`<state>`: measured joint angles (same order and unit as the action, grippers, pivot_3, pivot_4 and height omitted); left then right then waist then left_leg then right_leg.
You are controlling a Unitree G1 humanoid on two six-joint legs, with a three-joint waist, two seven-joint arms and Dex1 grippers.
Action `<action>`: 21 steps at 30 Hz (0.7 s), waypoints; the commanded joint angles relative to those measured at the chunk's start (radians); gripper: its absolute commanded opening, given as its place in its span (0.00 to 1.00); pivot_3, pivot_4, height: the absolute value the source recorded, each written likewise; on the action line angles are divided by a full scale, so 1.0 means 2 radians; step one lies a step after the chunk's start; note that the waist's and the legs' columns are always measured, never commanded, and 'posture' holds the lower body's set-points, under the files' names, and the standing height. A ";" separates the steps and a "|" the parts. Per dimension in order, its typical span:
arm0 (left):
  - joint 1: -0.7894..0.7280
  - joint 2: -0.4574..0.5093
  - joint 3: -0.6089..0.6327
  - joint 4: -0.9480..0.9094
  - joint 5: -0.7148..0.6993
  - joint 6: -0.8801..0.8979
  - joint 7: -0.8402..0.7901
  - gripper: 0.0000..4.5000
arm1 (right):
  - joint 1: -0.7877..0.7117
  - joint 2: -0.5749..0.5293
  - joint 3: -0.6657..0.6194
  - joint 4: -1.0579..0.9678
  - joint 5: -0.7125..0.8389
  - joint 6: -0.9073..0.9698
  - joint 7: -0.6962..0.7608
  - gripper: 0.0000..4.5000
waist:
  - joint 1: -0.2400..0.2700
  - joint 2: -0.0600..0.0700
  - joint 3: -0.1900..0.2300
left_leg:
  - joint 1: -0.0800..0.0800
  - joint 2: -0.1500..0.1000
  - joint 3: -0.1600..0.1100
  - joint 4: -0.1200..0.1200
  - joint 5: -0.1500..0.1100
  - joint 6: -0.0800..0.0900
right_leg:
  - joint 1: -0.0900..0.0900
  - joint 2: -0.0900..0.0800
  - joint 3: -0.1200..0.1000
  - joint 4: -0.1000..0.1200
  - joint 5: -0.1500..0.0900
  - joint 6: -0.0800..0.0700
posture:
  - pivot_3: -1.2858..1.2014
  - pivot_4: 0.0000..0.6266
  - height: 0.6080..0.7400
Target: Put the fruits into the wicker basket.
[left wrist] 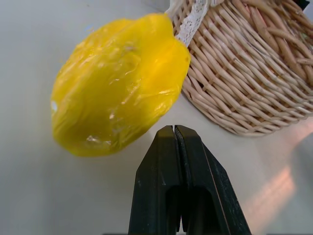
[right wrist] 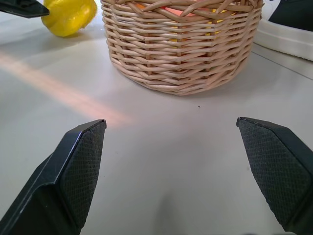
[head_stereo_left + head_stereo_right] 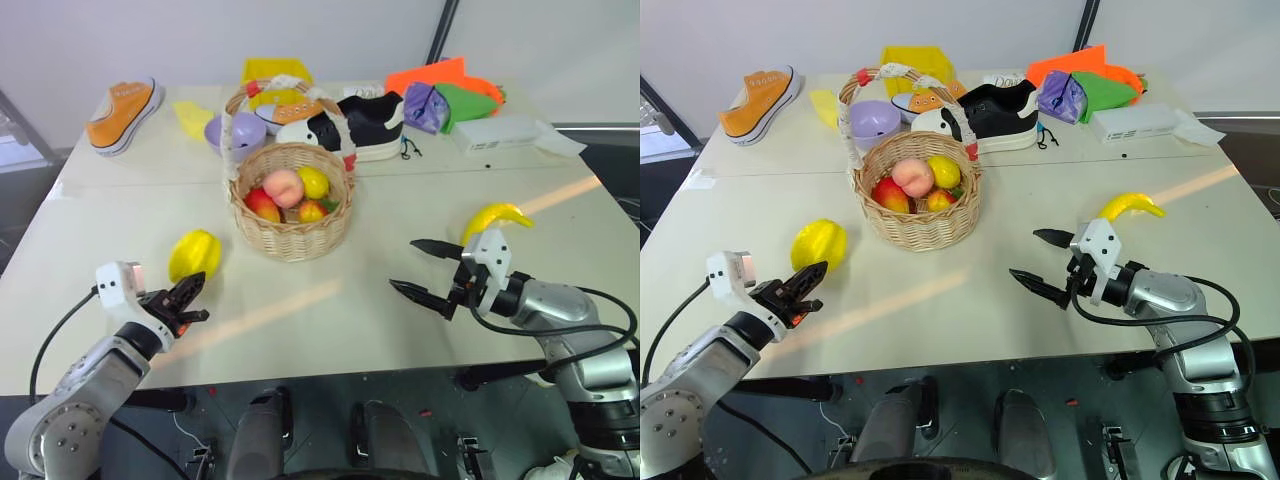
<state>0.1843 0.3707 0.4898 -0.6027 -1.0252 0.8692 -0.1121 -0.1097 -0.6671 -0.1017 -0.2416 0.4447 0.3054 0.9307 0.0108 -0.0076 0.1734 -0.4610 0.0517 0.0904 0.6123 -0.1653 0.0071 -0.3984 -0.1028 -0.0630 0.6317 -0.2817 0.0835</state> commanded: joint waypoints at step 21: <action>-0.048 0.199 -0.019 0.004 0.162 -0.058 -0.076 1.00 | -0.023 0.008 0.009 0.001 -0.004 -0.013 0.002 1.00 | 0.000 0.000 0.000 | -0.001 0.000 0.003 -0.003 0.000 0.000 | -0.004 0.000 0.002 -0.001 0.000 0.000 | 0.52 0.24 1.00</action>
<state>0.0973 0.7574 0.4581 -0.6024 -0.7373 0.7590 -0.2588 -0.1437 -0.6514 -0.0786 -0.2057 0.4320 0.2801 0.9399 0.0102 -0.0075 0.1736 -0.4626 0.0518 0.0966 0.6064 -0.1657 0.0073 -0.4058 -0.1033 -0.0585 0.6298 -0.2813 0.0826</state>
